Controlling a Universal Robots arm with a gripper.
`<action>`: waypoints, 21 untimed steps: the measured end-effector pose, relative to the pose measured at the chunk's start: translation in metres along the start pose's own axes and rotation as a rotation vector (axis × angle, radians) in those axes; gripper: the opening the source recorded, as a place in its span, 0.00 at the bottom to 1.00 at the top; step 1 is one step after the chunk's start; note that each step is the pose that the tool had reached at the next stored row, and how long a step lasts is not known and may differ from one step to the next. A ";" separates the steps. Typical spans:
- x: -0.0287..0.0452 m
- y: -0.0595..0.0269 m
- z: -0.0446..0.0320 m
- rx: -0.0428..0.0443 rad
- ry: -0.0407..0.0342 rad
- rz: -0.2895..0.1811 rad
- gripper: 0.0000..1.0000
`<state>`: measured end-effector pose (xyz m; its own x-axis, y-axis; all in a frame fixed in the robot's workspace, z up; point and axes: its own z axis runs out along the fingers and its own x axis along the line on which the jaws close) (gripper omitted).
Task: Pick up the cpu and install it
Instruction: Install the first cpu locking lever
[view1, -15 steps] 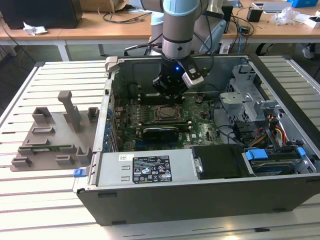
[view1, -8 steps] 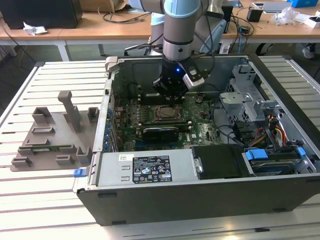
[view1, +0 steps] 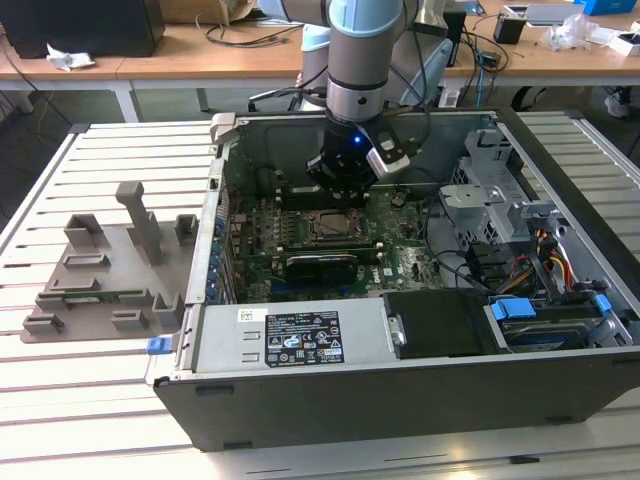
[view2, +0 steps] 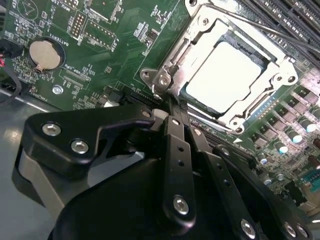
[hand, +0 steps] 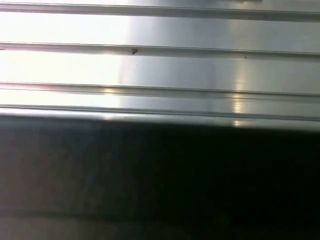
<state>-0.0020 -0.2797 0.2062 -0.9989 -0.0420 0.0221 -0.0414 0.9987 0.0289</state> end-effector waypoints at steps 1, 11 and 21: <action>0.0001 -0.0001 -0.0026 0.0054 0.0005 0.000 0.11; 0.0008 -0.0111 -0.0087 0.0456 0.0022 0.001 0.11; 0.0014 -0.0103 -0.0401 0.0600 0.0027 0.001 0.11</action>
<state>-0.0021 -0.2912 0.2461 -0.9989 -0.0406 0.0247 -0.0414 0.9987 -0.0312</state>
